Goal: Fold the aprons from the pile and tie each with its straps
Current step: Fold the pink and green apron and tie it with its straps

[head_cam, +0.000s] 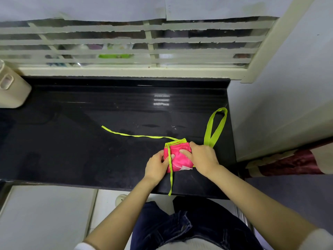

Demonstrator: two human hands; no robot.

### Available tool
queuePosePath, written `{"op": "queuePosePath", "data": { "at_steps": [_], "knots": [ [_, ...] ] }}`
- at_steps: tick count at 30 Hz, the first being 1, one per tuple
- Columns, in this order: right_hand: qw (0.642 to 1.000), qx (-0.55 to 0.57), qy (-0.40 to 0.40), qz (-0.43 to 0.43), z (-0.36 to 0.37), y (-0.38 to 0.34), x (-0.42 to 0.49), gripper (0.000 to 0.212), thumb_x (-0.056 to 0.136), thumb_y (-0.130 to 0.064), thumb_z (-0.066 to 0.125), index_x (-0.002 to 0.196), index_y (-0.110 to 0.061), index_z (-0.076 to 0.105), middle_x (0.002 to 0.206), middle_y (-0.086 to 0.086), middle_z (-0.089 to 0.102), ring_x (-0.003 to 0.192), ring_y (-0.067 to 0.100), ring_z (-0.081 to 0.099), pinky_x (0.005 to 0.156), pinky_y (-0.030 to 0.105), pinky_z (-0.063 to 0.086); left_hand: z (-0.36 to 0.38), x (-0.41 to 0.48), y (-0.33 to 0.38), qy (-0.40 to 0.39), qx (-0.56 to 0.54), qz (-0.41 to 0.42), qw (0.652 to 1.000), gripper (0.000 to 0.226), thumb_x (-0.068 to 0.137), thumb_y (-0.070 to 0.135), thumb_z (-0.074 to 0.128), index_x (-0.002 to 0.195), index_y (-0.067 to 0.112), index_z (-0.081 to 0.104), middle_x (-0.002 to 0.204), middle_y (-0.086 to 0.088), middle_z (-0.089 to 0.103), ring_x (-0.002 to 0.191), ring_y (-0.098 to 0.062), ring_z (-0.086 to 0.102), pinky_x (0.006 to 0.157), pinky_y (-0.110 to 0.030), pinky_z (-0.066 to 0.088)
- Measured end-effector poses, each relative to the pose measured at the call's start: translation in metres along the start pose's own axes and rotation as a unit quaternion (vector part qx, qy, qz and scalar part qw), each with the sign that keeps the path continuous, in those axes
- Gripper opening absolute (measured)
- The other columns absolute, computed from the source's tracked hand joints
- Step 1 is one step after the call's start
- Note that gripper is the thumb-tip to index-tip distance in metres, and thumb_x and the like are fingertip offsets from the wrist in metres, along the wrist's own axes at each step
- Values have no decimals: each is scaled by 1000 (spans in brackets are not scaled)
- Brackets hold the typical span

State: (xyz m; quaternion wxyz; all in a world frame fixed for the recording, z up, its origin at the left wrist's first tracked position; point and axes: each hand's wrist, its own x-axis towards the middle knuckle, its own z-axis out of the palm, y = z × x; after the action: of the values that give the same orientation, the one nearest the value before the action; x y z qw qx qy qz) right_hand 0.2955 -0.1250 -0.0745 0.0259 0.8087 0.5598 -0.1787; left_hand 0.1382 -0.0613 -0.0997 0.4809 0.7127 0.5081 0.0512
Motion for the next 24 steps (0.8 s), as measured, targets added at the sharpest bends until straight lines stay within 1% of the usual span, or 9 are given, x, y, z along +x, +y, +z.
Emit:
{"op": "queuePosePath", "data": {
  "at_steps": [3, 5, 8, 12, 17, 18, 20, 22, 24],
  "knots": [
    [998, -66, -21, -4, -3, -8, 8, 55, 96, -55, 26, 119, -9, 47, 98, 6, 70, 94, 24, 66, 67, 29, 44, 0, 2, 1, 16, -52, -38, 998, 30, 89, 34, 63, 68, 15, 52, 52, 11, 41, 49, -5, 35, 50, -20, 32],
    [995, -93, -25, -10, -2, -12, 11, 56, 97, -53, 25, 122, -8, 46, 97, 6, 70, 93, 23, 67, 65, 28, 43, 1, 2, 0, 35, -85, -72, 993, 32, 85, 32, 68, 65, 16, 50, 53, 10, 47, 49, -3, 41, 49, -15, 34],
    [993, -111, -22, -21, 0, -13, 11, 55, 98, -52, 24, 124, -7, 44, 96, 5, 70, 91, 23, 68, 63, 28, 41, 2, -1, -1, 54, -129, -101, 985, 28, 81, 34, 72, 72, 15, 53, 63, 3, 60, 58, -6, 55, 54, -14, 43],
    [993, -109, -21, -31, 1, -13, 9, 54, 99, -49, 23, 129, -8, 41, 100, 7, 69, 94, 23, 67, 67, 28, 45, 1, -6, 6, 67, -117, -68, 989, 23, 87, 32, 64, 83, 10, 56, 67, 2, 61, 56, -4, 52, 50, -12, 39],
    [996, 61, -54, -32, 2, -1, 7, 43, 97, -49, 36, 113, -11, 49, 103, 9, 65, 99, 26, 61, 73, 34, 42, 3, -4, 7, 56, -78, -48, 994, 23, 93, 24, 55, 74, 14, 47, 62, 4, 52, 48, -2, 44, 46, -13, 35],
    [992, 98, -64, -34, 2, 2, 7, 36, 96, -49, 40, 99, -14, 49, 95, 6, 64, 95, 27, 61, 69, 33, 38, 4, -2, 6, 58, -84, -59, 993, 23, 93, 22, 55, 74, 15, 46, 63, 2, 53, 51, -4, 45, 47, -15, 39],
    [986, 146, -83, -18, 1, 5, 9, 33, 94, -48, 47, 77, -21, 37, 72, -5, 53, 80, 25, 59, 63, 30, 32, 5, 1, 5, 59, -111, -87, 988, 21, 90, 19, 57, 73, 16, 44, 67, -4, 56, 61, -21, 56, 59, -34, 54],
    [977, 193, -87, 12, 4, 3, 13, 32, 91, -46, 53, 83, -20, 37, 66, -8, 46, 73, 23, 57, 62, 31, 35, 6, 4, 4, 52, -136, -119, 982, 21, 88, 16, 57, 72, 15, 44, 72, -9, 58, 73, -35, 64, 61, -49, 57],
    [968, 234, -79, 41, 6, 1, 14, 35, 90, -43, 57, 104, -16, 40, 77, -3, 54, 83, 25, 62, 67, 34, 44, 6, 6, 6, 39, -165, -148, 975, 21, 90, 12, 56, 74, 13, 43, 77, -12, 59, 74, -31, 68, 55, -46, 58]
  ]
}}
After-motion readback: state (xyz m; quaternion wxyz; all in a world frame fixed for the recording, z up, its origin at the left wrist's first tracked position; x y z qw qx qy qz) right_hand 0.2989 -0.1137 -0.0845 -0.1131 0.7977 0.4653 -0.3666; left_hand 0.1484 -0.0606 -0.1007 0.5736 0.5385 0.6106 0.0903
